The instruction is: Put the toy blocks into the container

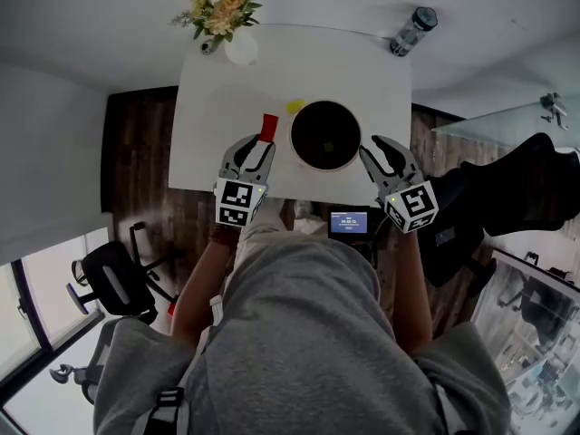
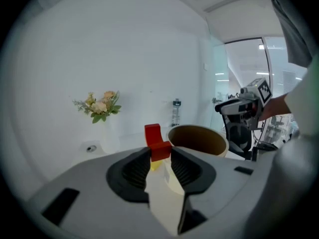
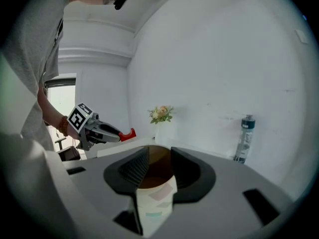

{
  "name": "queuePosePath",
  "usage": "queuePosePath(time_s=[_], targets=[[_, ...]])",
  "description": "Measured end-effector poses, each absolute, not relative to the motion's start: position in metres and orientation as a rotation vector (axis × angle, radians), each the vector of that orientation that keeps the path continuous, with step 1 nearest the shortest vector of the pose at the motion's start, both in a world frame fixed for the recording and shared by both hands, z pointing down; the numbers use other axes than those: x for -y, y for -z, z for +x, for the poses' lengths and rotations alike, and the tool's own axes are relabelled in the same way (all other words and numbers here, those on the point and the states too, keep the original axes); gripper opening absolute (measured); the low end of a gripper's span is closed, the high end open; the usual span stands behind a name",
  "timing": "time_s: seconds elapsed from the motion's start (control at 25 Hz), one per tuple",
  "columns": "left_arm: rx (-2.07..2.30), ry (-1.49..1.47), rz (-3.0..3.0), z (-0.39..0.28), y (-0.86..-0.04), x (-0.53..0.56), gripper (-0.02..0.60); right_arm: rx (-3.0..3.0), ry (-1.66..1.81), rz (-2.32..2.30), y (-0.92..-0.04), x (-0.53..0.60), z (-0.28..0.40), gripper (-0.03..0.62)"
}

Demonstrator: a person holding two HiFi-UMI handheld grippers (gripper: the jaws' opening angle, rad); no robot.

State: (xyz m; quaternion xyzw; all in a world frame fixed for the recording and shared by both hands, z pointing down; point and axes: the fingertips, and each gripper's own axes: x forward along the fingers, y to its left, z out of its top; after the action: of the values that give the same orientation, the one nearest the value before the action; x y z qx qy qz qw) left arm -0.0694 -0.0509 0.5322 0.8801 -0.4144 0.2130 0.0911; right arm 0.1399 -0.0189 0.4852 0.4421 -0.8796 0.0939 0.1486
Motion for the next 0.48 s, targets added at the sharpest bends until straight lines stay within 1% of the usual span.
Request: queuePosePath(time_s=[0.48], targets=[[1.173,-0.583,2.687,-0.043,-0.503,0.050,0.132,2.537,-0.292,1.269,-0.489,0.021,0.139,0.135]])
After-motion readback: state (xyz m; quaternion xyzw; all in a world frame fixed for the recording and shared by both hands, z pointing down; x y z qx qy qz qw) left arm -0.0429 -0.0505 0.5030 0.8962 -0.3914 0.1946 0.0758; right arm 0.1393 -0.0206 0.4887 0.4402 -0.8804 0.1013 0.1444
